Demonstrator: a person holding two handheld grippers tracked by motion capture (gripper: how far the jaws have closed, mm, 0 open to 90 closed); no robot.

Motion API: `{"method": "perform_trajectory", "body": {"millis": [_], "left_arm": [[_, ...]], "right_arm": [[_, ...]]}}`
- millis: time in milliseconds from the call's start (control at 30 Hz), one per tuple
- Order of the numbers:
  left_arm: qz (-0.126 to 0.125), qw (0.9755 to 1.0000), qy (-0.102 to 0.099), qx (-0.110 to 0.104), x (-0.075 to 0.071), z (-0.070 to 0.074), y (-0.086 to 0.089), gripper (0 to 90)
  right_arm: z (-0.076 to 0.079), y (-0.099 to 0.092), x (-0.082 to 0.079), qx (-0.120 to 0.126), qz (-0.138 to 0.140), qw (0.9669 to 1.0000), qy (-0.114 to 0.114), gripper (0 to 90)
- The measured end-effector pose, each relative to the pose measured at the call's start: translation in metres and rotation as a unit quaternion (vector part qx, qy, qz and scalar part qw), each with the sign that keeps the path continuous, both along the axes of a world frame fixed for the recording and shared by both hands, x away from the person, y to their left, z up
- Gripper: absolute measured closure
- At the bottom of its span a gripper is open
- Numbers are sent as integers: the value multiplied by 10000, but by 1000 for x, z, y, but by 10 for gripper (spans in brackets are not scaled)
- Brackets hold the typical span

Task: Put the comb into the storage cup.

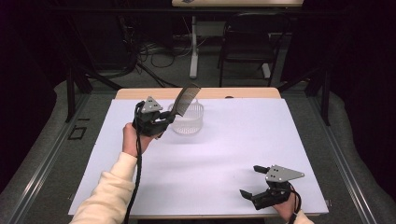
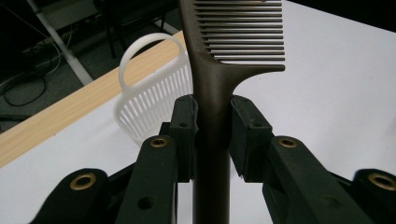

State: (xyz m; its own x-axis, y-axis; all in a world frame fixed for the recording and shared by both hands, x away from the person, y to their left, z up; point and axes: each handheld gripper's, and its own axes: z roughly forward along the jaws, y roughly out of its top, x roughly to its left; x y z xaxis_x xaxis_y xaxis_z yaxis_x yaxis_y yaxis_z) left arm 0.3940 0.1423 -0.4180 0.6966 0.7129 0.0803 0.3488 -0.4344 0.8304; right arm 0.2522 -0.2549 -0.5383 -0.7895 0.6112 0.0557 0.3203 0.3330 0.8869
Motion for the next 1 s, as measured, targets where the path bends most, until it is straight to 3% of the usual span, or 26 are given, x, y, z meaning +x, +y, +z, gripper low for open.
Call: {"method": "perform_trajectory", "body": {"millis": [667,1000], "left_arm": [[52,9997,-237,-30,19,13,-1,725],[142,9995,-280,-75,29,9,-4,725]], "right_arm": [[-1,0,0,-26,7,10000,20,0],[0,0,1,11,10,10000,9,0]]}}
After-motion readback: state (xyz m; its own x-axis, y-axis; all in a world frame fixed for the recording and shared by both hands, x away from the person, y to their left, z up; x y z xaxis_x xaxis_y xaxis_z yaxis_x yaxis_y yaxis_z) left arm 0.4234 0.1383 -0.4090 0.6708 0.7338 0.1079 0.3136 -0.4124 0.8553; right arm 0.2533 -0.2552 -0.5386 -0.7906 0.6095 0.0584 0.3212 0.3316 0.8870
